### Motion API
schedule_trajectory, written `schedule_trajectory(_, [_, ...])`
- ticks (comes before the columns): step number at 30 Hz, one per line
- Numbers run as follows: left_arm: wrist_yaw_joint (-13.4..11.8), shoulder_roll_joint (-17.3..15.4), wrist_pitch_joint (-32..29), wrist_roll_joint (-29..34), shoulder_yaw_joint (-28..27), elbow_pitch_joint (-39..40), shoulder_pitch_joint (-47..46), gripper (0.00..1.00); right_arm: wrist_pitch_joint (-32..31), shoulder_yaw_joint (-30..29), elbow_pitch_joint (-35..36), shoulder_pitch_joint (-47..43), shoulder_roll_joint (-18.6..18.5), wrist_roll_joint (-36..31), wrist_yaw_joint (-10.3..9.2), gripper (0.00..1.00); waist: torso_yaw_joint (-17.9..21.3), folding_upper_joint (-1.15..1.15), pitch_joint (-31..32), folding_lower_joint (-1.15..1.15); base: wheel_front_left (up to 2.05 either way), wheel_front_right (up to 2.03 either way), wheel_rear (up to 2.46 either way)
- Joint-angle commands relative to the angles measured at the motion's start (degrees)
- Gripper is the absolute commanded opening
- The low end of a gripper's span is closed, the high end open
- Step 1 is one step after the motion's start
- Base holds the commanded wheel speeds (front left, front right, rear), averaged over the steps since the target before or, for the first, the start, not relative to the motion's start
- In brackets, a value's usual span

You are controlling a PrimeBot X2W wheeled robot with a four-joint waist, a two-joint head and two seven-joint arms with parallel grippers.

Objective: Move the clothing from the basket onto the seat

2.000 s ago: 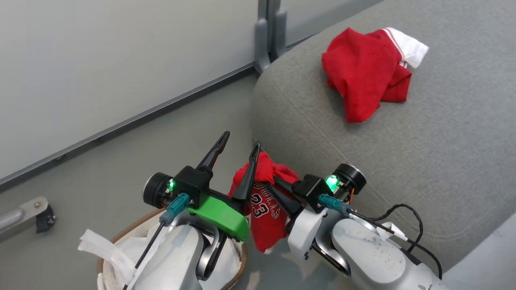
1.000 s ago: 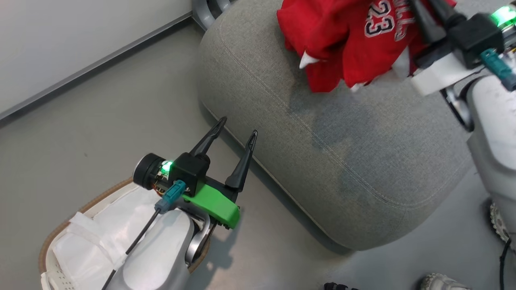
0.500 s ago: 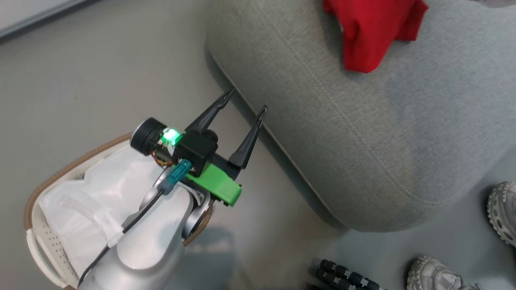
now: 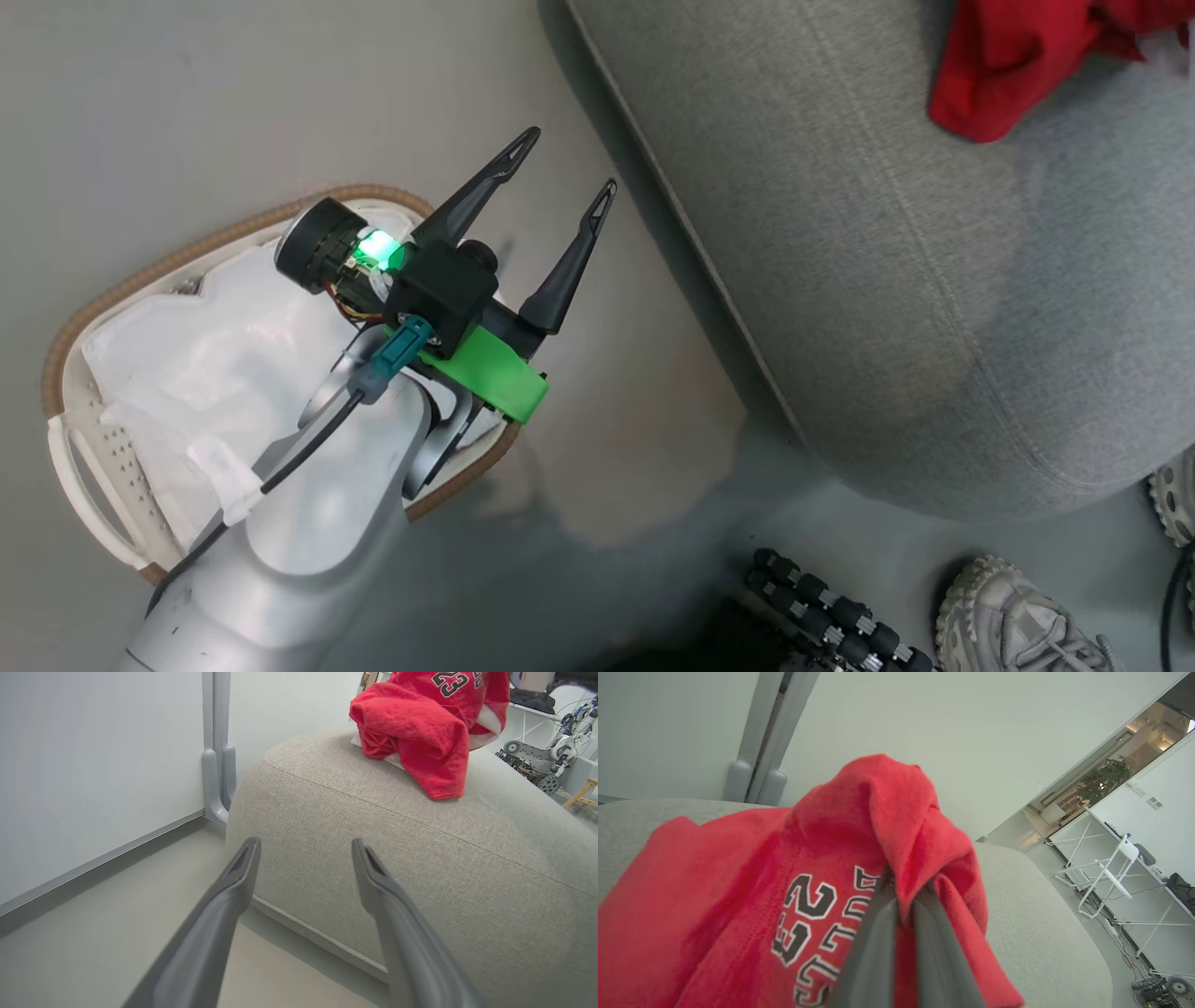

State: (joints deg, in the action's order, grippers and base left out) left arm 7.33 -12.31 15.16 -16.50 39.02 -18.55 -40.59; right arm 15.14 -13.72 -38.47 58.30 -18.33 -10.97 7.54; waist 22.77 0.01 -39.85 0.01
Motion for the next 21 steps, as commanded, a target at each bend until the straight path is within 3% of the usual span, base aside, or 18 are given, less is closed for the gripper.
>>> schedule_trajectory(1, [0.2,-0.6,0.0,0.5,-0.2,-0.1,-1.0,1.00,0.0,-1.3,-0.1,-1.3,0.5,-0.2,-0.10,0.02,-1.6,-0.01,-2.2,-0.01,0.00,0.00,0.00])
schedule_trajectory(2, [0.2,-0.6,0.0,0.5,-0.2,-0.2,-0.9,1.00,0.0,-2.0,-0.1,-2.1,1.1,-0.4,-0.10,0.33,-1.6,-0.01,-2.2,-0.01,0.00,0.00,0.00])
schedule_trajectory(3, [0.2,-0.6,0.0,0.4,-0.2,-0.3,-0.9,1.00,0.0,-2.6,0.2,-2.8,1.4,-0.5,-0.10,0.47,-1.6,-0.01,-2.2,-0.01,0.00,0.00,0.00])
schedule_trajectory(4, [0.2,-0.5,0.0,0.4,-0.3,-0.4,-0.8,1.00,0.0,-3.3,0.6,-3.8,1.6,-0.7,-0.10,0.98,-1.6,-0.01,-1.9,-0.01,0.00,0.00,0.00])
schedule_trajectory(9, [0.2,0.2,0.0,0.1,-0.9,-0.7,0.4,1.00,0.0,-5.4,1.7,-8.0,2.8,0.5,-0.10,1.00,-1.0,-0.01,0.1,-0.01,0.00,0.00,0.00])
schedule_trajectory(21, [0.2,2.4,0.0,-0.8,-3.8,-1.4,4.4,1.00,0.0,-2.1,9.6,-18.2,4.0,2.9,-0.10,1.00,-0.6,-0.01,8.5,-0.01,0.00,0.00,0.00])
